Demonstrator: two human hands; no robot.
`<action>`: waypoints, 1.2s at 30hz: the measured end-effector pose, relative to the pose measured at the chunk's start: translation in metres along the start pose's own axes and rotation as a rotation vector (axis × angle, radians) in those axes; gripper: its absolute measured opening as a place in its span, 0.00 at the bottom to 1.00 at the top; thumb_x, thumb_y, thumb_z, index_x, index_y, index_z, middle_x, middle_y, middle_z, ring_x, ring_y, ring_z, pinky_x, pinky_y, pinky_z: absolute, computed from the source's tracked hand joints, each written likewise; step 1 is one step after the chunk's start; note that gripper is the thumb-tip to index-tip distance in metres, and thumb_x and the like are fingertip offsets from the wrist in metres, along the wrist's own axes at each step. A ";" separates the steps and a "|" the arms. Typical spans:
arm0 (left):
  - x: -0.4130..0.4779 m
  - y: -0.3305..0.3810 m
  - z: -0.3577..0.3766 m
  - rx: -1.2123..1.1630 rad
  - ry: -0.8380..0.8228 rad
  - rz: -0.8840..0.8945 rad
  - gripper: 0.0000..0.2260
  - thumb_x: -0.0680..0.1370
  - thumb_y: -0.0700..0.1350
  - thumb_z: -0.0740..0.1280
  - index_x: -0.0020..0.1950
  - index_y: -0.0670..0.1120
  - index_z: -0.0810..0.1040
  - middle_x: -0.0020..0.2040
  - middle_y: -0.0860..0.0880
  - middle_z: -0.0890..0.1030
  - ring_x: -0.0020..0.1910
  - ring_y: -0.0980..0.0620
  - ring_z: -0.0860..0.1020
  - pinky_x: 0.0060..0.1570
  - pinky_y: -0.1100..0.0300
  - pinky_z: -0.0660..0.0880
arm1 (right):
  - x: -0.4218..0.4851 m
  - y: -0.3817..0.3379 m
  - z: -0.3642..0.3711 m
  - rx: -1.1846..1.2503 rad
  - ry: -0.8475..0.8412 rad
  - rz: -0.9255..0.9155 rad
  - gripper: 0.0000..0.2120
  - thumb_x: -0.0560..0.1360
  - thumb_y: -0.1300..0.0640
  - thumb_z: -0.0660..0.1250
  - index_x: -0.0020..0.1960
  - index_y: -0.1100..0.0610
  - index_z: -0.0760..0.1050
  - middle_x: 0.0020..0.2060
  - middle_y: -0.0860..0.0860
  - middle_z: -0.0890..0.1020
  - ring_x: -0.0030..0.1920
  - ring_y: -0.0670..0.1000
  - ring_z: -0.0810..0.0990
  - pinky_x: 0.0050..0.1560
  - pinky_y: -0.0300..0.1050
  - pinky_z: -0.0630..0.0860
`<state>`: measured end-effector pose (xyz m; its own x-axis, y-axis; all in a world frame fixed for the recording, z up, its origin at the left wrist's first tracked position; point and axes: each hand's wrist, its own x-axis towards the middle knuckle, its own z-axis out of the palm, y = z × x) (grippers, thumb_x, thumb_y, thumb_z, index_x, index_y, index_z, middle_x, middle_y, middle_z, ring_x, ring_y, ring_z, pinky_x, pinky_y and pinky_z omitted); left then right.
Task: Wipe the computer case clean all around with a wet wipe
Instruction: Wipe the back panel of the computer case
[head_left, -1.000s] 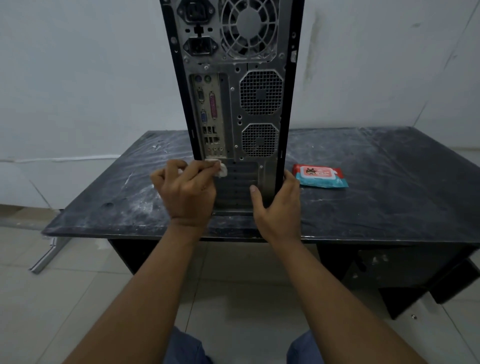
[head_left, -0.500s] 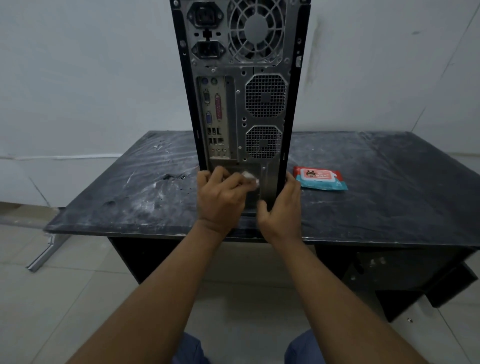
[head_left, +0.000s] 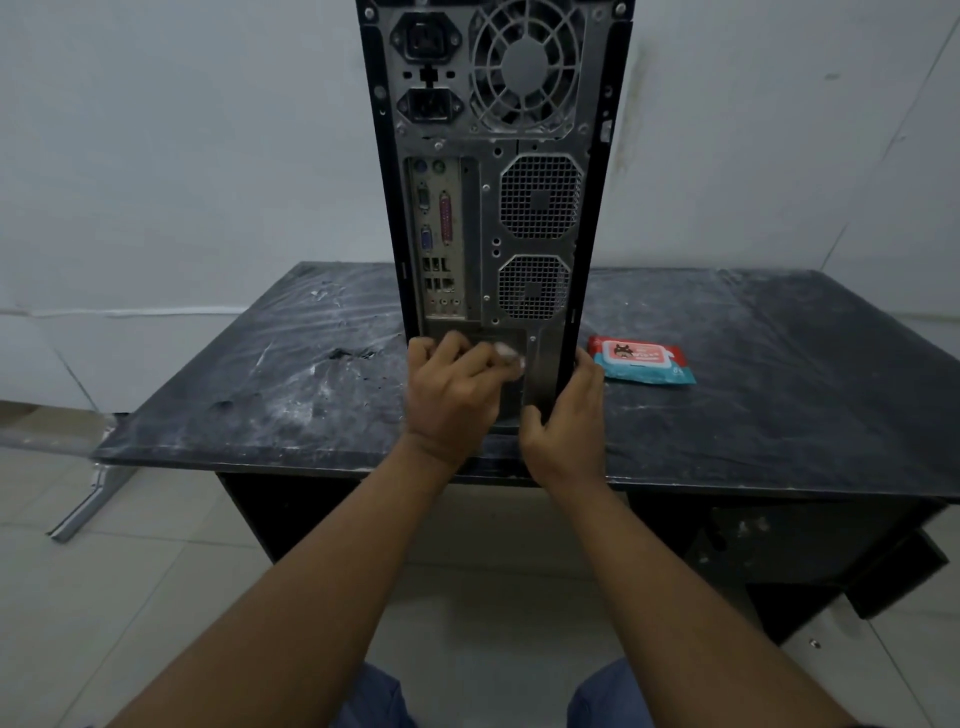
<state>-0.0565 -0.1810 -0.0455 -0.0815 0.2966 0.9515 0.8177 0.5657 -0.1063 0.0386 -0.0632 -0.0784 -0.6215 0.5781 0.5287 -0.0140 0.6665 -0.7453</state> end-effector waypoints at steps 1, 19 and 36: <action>-0.010 -0.003 0.000 -0.003 -0.033 0.022 0.08 0.80 0.41 0.74 0.46 0.54 0.88 0.40 0.55 0.83 0.39 0.46 0.77 0.43 0.49 0.67 | 0.000 0.000 0.000 0.001 0.004 0.000 0.38 0.71 0.56 0.65 0.79 0.56 0.59 0.69 0.53 0.67 0.67 0.55 0.71 0.64 0.62 0.77; -0.023 -0.013 -0.017 0.064 -0.038 -0.223 0.03 0.81 0.47 0.74 0.50 0.53 0.88 0.47 0.55 0.87 0.44 0.48 0.79 0.47 0.47 0.67 | 0.001 0.001 0.000 -0.010 0.002 0.017 0.39 0.72 0.58 0.68 0.80 0.53 0.57 0.69 0.51 0.67 0.66 0.53 0.70 0.64 0.60 0.78; -0.047 -0.026 -0.021 0.096 -0.229 -0.067 0.07 0.79 0.42 0.73 0.45 0.53 0.89 0.43 0.55 0.86 0.43 0.46 0.78 0.48 0.47 0.67 | 0.001 0.001 0.000 -0.008 0.019 0.010 0.38 0.72 0.59 0.68 0.79 0.53 0.59 0.69 0.52 0.67 0.65 0.51 0.70 0.63 0.55 0.78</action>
<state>-0.0616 -0.2258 -0.0817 -0.2692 0.4161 0.8686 0.7493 0.6571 -0.0825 0.0375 -0.0618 -0.0788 -0.6065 0.5936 0.5290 -0.0017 0.6643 -0.7474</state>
